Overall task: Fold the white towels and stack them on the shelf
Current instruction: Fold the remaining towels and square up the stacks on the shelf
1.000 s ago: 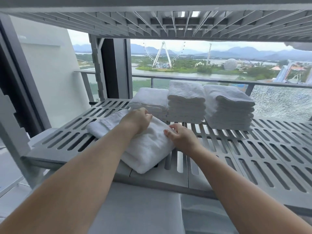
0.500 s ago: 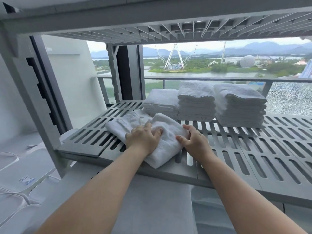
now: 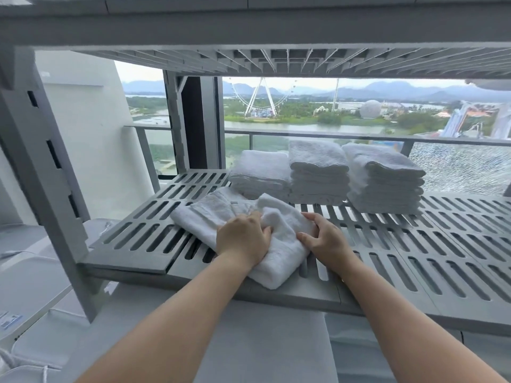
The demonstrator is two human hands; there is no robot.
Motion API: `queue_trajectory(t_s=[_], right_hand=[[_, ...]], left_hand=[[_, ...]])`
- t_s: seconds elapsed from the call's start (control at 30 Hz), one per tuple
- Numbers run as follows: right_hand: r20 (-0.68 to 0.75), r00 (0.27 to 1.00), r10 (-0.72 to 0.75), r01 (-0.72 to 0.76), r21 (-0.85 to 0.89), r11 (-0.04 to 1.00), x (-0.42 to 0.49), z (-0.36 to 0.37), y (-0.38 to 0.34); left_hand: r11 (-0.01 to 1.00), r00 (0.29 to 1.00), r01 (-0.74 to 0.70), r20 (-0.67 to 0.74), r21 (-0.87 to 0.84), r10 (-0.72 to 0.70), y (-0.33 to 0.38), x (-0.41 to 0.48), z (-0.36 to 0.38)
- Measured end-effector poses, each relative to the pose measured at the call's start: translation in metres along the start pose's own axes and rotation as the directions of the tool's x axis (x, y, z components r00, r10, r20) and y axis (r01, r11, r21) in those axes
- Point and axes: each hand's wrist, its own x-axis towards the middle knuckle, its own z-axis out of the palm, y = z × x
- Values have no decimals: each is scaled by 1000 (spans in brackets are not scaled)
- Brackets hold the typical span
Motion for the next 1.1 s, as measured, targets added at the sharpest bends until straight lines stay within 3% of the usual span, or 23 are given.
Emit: queue_trajectory(t_s=[0.3,0.47,0.63,0.83,1.1], right_hand=[[-101,995,19,-13,61,998,-3,1,-7],[-241,970,28,10,156,988,-6,-5,-15],[-347,938,-22,70,128,989,-8,-31,-15],[-418,909,9,59,150,987,-23,-97,12],[-466,882,73,-11,136,991,-59,-214,94]], left_hand=[[997,998,-44,-54,-60,41,7,5,2],[988,995,-68,-83,-139,56,24,8,6],[964,991,-90,-123,-250,61,50,4,14],[901,984,-134,-164,-413,71,127,-7,26],[888,978,-186,-167,-420,126,271,-21,44]])
